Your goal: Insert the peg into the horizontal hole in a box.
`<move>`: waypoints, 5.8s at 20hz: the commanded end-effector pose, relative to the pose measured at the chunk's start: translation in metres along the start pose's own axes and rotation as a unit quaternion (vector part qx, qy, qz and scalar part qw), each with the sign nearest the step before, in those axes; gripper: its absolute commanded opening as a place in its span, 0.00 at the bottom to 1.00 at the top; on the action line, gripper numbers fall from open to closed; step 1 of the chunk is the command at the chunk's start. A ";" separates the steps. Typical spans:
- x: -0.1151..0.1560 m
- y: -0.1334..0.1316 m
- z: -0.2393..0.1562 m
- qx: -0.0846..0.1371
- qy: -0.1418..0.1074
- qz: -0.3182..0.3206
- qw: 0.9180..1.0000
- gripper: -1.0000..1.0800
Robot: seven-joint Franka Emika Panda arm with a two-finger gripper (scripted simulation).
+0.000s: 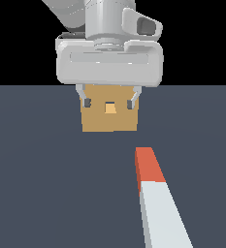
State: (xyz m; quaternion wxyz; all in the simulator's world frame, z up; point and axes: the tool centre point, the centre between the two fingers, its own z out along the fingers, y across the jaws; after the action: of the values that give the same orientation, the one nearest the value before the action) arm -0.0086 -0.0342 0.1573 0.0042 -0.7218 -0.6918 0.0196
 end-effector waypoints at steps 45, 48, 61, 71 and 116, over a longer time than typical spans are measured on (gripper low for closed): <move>-0.142 0.082 0.102 -0.016 0.012 0.026 0.999 0.96; -0.141 0.082 0.119 -0.016 0.012 0.026 0.999 0.96; -0.141 0.084 0.137 -0.016 0.012 0.026 0.999 0.00; -0.139 0.083 0.137 -0.016 0.012 0.026 0.999 0.00; 0.058 0.006 0.053 -0.017 0.011 -0.036 0.999 0.00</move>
State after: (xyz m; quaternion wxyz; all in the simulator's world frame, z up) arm -0.0040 0.0226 0.1002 0.0020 -0.6970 -0.7170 0.0022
